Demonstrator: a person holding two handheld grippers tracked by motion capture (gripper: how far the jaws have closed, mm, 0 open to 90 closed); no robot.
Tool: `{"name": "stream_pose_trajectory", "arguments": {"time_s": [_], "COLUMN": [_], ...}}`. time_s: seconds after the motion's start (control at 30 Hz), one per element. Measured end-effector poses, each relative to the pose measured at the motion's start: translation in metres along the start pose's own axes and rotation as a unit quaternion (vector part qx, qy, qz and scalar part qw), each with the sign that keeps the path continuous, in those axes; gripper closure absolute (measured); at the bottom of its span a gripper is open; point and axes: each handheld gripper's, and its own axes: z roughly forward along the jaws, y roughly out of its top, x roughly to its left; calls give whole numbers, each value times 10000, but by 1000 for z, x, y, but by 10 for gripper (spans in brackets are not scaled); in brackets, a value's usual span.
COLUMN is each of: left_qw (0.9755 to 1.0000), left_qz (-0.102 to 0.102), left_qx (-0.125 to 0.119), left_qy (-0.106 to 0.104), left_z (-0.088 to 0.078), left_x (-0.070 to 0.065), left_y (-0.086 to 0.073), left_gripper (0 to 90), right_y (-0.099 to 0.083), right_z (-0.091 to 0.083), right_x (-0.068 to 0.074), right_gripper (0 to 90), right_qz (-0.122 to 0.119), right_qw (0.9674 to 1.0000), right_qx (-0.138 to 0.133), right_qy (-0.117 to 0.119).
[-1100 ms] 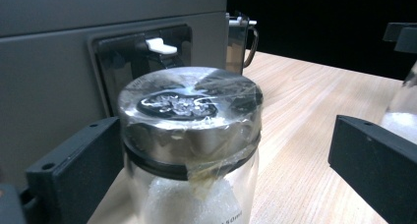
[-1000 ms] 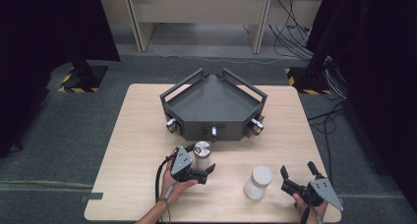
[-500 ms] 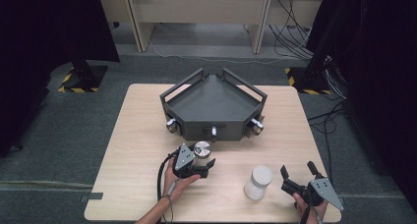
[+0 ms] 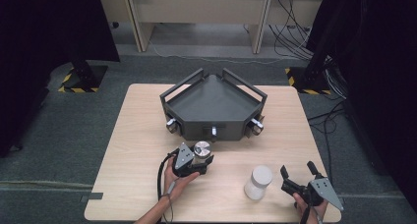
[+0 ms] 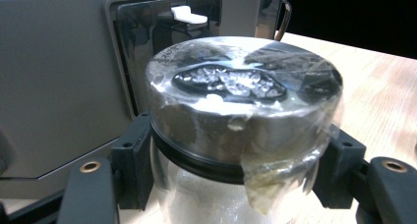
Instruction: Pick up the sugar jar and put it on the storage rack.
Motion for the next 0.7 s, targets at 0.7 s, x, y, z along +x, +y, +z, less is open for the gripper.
{"name": "stream_pose_trajectory", "arguments": {"time_s": [0.7], "left_qw": [9995], "left_qz": [-5], "left_qx": [-183], "left_qy": [-245], "left_z": [-15], "left_x": [7], "left_y": [20], "left_gripper": [310], "right_y": [0], "right_z": [0], "right_x": [0], "right_gripper": [15], "right_qz": [-21], "right_qw": [10000], "right_qx": [6], "right_qy": [50]}}
